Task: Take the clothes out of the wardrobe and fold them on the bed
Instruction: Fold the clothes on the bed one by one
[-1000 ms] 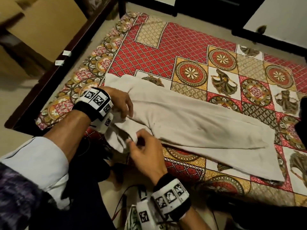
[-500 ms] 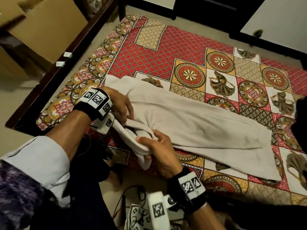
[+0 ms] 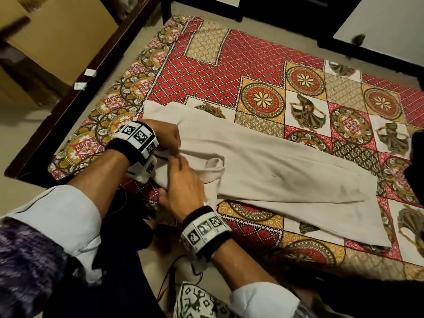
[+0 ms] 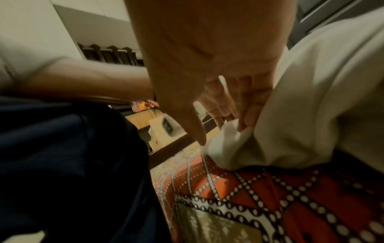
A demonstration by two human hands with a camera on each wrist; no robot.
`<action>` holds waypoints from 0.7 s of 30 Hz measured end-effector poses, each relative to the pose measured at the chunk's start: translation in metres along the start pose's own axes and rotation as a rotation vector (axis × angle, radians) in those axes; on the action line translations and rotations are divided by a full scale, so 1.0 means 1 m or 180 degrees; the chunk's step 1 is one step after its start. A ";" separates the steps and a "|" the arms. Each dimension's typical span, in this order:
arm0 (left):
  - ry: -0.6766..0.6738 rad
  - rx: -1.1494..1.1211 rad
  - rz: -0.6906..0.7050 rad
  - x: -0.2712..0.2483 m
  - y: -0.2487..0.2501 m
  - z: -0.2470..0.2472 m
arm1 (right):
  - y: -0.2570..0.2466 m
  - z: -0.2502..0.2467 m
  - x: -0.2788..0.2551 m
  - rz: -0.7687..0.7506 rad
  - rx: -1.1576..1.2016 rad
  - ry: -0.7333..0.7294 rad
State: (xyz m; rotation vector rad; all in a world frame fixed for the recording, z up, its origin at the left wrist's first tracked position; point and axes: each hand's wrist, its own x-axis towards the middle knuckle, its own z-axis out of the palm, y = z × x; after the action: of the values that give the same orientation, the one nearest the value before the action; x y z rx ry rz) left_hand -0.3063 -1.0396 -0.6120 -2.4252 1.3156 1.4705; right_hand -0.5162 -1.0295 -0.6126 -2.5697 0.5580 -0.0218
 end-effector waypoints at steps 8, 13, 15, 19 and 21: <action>0.0001 -0.0099 -0.0027 0.005 -0.007 -0.002 | 0.003 -0.033 -0.029 -0.0776 0.1016 0.0184; -0.0006 -0.0224 -0.0115 0.003 -0.010 -0.002 | 0.018 -0.109 -0.048 -0.0604 0.2620 0.0605; -0.0008 -0.0240 -0.0120 0.002 -0.009 0.000 | 0.030 -0.140 -0.046 -0.0379 0.3426 0.0676; 0.0204 0.0055 -0.0231 0.002 -0.007 0.002 | 0.088 -0.197 -0.043 0.0798 0.5613 0.1470; 0.0313 0.0149 -0.0234 0.002 -0.003 0.001 | 0.129 -0.211 -0.050 0.1390 0.6122 0.1684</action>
State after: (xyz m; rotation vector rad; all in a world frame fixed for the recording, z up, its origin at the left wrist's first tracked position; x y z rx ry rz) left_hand -0.3049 -1.0385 -0.6148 -2.5168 1.2478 1.3044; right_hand -0.6368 -1.2113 -0.4867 -0.5300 0.6940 -0.6994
